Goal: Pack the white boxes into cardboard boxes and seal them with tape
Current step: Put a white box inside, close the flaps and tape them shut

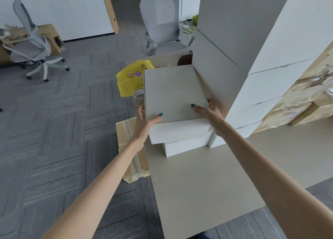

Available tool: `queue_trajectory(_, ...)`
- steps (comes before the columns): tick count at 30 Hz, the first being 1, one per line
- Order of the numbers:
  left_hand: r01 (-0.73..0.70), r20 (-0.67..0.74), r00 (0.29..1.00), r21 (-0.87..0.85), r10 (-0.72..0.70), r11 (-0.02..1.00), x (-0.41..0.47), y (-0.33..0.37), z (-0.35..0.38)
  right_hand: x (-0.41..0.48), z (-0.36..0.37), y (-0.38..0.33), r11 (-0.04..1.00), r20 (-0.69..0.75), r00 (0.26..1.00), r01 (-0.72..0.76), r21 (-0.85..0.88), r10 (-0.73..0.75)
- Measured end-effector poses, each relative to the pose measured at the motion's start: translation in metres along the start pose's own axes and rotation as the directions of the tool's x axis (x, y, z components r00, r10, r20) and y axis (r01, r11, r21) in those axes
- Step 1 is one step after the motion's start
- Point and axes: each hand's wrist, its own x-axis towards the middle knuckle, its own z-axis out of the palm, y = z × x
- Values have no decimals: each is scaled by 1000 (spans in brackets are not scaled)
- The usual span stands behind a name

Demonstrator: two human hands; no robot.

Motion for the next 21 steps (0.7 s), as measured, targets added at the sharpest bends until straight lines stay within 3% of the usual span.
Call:
queue_trajectory(9, -32, 45, 999, 37, 30, 999, -18, -4, -10, -36, 4, 3, 985, 102, 995, -19, 171, 1)
queue_trajectory(21, -143, 91, 986, 16, 141, 990, -127, -7, -37, -144, 0, 28, 948, 59, 980, 166, 270, -188)
